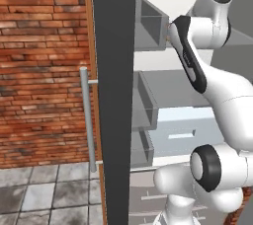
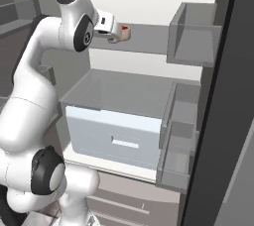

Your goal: Gather the mushroom and avocado from the fridge and place them on a tray on the dining counter. Then gather the steak and chicken drumstick from the fridge and place them on the other tray.

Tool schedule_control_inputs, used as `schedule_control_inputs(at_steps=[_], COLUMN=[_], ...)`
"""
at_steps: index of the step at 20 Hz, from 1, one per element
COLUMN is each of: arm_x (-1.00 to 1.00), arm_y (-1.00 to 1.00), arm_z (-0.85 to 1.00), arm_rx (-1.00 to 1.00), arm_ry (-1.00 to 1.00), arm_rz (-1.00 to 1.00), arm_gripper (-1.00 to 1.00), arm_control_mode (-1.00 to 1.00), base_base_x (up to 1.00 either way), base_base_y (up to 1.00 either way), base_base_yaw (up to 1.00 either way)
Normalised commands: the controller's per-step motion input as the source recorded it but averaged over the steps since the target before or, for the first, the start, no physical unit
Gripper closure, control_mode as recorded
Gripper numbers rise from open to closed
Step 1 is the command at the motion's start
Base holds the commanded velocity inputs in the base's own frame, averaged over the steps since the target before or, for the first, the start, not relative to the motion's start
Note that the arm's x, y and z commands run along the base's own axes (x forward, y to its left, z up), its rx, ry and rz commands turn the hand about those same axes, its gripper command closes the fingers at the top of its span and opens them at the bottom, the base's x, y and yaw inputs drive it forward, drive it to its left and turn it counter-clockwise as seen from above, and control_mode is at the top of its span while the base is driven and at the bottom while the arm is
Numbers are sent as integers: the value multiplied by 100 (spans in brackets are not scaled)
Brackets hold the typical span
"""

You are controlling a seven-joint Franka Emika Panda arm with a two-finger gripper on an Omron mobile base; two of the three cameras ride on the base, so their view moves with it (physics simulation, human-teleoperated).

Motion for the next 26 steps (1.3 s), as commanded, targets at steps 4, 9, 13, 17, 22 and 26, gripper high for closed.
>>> schedule_control_inputs(at_steps=[4, 9, 13, 17, 22, 26], arm_x=[30, 39, 37, 42, 43, 36], arm_y=[0, 2, 0, 0, 0, 0], arm_z=[-2, -2, -3, -4, -5, -5], arm_rx=[-1, -2, -1, -1, -1, 0], arm_ry=[0, 2, 3, 3, 4, 3], arm_rz=[-8, -5, -3, -1, -1, 0], arm_gripper=[-100, -100, -100, -100, -100, -100], arm_control_mode=[-100, -100, -100, -100, -100, -100], base_base_x=[0, 0, 0, 0, 0, 0], base_base_y=[0, 0, 0, 0, 0, 0], base_base_yaw=[0, 0, 0, 0, 0, 0])
